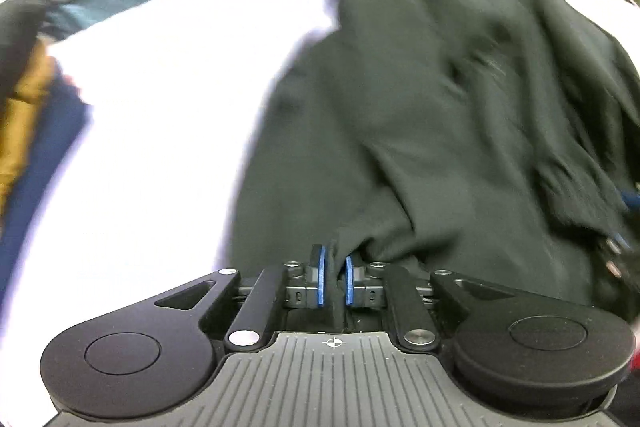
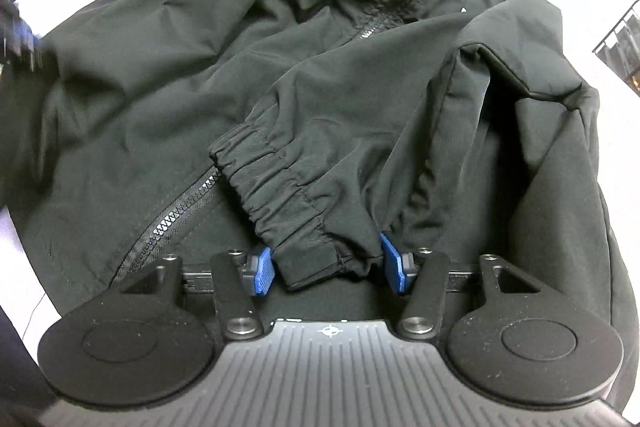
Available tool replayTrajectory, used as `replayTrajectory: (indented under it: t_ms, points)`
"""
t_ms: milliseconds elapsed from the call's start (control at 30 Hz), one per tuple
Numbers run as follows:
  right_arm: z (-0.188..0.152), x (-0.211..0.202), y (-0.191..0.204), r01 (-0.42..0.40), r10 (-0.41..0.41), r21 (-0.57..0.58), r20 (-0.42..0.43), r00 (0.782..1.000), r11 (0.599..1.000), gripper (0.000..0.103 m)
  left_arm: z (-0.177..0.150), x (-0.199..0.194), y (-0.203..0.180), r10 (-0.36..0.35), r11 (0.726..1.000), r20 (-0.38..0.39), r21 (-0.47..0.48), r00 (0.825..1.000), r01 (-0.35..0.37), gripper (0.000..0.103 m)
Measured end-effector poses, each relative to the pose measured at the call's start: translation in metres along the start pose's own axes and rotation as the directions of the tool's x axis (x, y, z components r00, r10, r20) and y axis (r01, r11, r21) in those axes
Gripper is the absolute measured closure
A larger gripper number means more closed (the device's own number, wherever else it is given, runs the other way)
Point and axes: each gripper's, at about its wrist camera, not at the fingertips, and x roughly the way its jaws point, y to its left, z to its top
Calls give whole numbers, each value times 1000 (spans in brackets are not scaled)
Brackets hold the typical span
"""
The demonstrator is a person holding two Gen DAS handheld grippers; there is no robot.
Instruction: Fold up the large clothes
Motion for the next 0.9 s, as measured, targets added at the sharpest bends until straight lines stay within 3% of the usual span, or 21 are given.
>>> replayTrajectory:
  t_ms: [67,133,233,300,367,400,433,467,500,633,800,900]
  points:
    - [2,3,2,1,-1,3,-6,1000,1000,43,14,-8,39,77,994,36,-76,996,-74,56]
    - [4,4,1,0,1,12,-13,1000,1000,42,31,-15,83,175,975,71,-154,982,-162,56]
    - [6,7,1,-1,1,14,-18,1000,1000,41,58,-29,139,347,921,132,-238,929,-310,57]
    - [7,9,0,-3,4,18,-21,1000,1000,40,72,-35,170,421,876,142,-318,896,-362,57]
    - [8,11,-2,-7,7,33,-24,1000,999,40,82,-32,192,458,847,119,-361,881,-391,56]
    - [8,11,-3,-8,9,41,-26,1000,999,40,86,-28,196,474,838,111,-361,873,-409,51]
    - [9,12,-4,-9,11,48,-28,1000,999,40,89,-25,199,487,832,104,-358,867,-424,39]
    - [10,13,-5,-10,11,50,-30,999,999,39,90,-20,196,490,830,99,-358,866,-429,13]
    - [11,14,-5,-8,10,48,-32,999,999,39,89,-20,193,492,826,88,-361,866,-433,1]
    - [13,17,-6,0,2,50,-37,999,999,39,82,-9,161,469,861,96,-271,878,-430,0]
    - [14,18,-3,10,-8,49,-40,999,999,39,63,6,107,351,927,107,-177,930,-330,0]
    - [13,17,0,19,-17,38,-40,999,999,38,46,7,70,285,952,129,-157,950,-264,0]
